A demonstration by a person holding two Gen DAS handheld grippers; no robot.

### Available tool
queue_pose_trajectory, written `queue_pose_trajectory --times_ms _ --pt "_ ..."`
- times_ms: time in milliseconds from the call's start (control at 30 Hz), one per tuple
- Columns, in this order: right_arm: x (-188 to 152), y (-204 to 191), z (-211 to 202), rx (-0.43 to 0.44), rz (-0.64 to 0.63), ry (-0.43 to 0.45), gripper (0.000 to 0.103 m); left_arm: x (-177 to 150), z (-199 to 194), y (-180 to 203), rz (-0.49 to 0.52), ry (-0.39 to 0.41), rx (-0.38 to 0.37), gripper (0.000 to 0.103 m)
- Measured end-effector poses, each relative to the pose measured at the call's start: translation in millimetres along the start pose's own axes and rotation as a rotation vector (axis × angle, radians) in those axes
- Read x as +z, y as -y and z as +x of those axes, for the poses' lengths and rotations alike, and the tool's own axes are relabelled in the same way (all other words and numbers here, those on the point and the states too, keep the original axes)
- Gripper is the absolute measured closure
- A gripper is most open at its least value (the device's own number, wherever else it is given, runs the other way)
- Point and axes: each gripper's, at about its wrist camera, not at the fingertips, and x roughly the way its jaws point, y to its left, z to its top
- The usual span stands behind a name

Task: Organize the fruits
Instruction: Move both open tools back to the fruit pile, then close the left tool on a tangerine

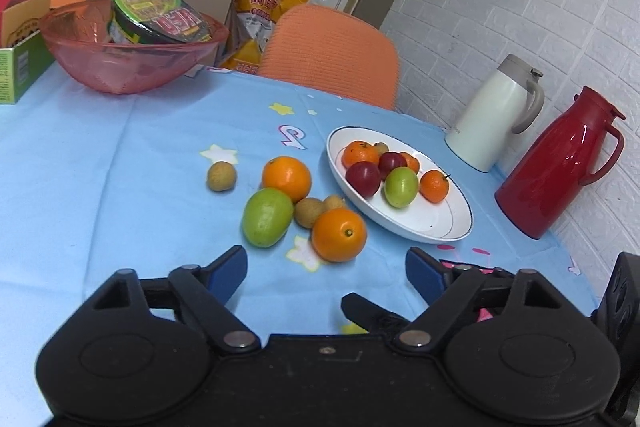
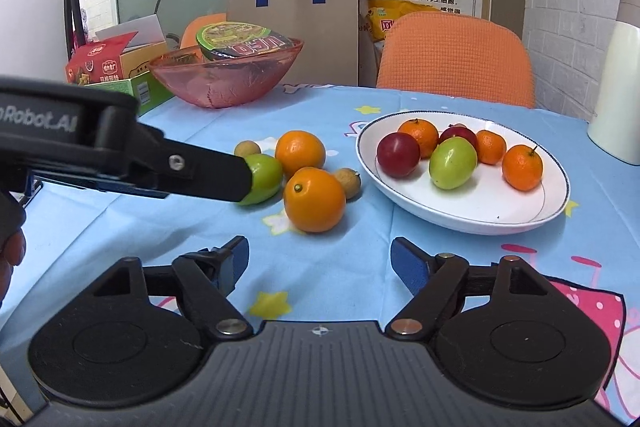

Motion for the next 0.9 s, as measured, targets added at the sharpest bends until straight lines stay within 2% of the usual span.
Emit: queue_pose_trajectory --times_ms 133,300,600,900 --pt "5 3 6 0.020 0.013 -0.005 0.000 7 12 -1 -0.020 -0.013 -0.021 0.000" --pt "11 2 16 0.017 0.017 -0.013 0.000 14 25 -3 -0.031 -0.038 -0.031 0.005" --pt "20 0 30 0.029 0.005 -0.016 0.000 22 40 -10 -0.051 -0.064 -0.034 0.005" --pt "22 0 37 0.047 0.002 -0.019 0.000 33 44 -16 -0.077 -0.055 -0.067 0.007"
